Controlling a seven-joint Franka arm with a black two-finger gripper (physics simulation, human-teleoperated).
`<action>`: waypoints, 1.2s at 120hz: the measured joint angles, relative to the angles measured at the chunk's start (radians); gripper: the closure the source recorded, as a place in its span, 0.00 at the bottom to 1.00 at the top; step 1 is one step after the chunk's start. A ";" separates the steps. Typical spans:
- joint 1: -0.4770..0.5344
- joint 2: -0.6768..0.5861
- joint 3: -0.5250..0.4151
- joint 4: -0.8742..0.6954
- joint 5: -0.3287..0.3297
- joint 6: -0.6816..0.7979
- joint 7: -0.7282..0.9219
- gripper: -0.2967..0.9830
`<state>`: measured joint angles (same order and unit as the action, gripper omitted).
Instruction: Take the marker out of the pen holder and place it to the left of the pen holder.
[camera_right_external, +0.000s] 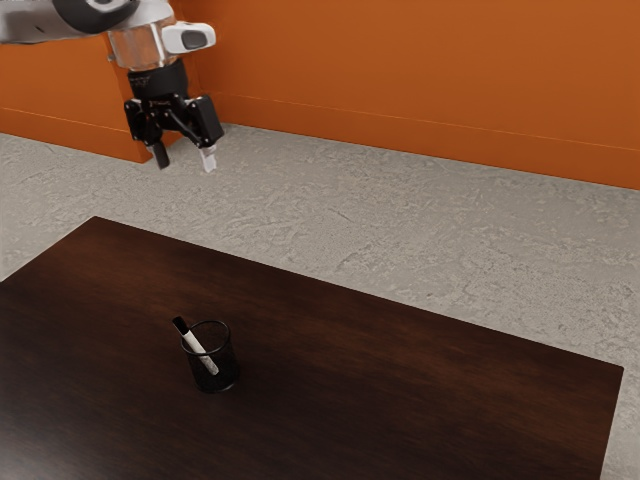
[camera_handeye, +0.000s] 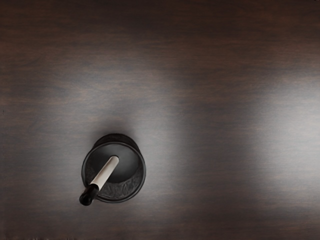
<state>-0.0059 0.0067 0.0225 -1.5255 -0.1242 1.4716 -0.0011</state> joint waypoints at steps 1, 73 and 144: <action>0.002 -0.001 0.000 -0.002 0.002 0.002 0.000 0.23; 0.157 0.505 -0.001 0.105 -0.079 -0.048 -0.008 0.23; 0.146 0.487 -0.024 -0.075 -0.098 -0.182 0.049 0.35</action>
<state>0.1401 0.4940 -0.0013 -1.6010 -0.2227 1.2899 0.0481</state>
